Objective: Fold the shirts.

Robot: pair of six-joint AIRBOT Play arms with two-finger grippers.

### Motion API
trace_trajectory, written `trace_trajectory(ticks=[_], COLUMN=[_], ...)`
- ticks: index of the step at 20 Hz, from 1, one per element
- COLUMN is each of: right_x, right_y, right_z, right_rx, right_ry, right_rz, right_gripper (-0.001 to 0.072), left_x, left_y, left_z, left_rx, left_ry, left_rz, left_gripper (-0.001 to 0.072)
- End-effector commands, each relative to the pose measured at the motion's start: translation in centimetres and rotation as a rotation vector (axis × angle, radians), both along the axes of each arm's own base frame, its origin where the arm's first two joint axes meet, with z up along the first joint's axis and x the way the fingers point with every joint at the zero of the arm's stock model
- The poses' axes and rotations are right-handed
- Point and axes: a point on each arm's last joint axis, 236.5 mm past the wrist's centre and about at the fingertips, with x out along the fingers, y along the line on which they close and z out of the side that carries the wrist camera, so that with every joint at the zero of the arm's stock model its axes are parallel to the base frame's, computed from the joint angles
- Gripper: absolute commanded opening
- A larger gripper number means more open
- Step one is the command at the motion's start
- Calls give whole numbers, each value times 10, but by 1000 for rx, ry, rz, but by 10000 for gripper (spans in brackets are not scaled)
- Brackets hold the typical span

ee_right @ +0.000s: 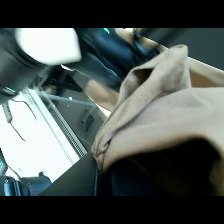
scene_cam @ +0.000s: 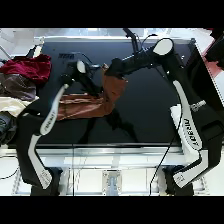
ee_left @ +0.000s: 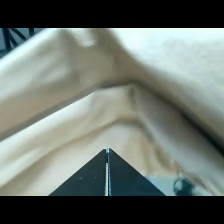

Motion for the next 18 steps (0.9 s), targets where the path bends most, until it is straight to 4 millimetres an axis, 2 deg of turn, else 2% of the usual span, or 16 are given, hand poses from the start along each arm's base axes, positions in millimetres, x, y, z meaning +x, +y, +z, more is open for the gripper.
trace_trajectory(ticks=[1, 4, 9, 10, 11, 12, 13, 15, 17, 18], right_x=[-10, -26, -51, -50, -48, -46, -47, -41, -26, -16], right_y=[41, 90, 186, 199, 208, 212, 212, 199, 164, 135], right_z=[10, 3, -31, -31, -25, -16, -7, 5, -1, -13], right_rx=[47, 81, 160, 186, 218, 243, 253, 217, 111, 23], right_ry=[-36, -47, -68, -91, -117, -140, -154, -197, -218, -213], right_rz=[-2, 20, -3, -32, -63, -84, -76, -39, -12, 0], right_gripper=[12, 12, 21, 139, 445, 619, 618, 616, 614, 613], left_x=[-5, 2, 0, -2, -4, -6, -9, -14, -20, -23], left_y=[62, 118, 193, 205, 218, 230, 243, 266, 285, 291], left_z=[63, 106, 145, 150, 155, 160, 166, 176, 184, 188], left_rx=[-1, -7, 3, 7, 10, 13, 18, 26, 33, 37], left_ry=[-56, -140, -217, -224, -236, -247, -260, -282, -301, -309], left_rz=[20, 139, 298, 324, 352, 379, 410, 463, 506, 521], left_gripper=[12, 12, 12, 12, 12, 11, 12, 11, 12, 12])
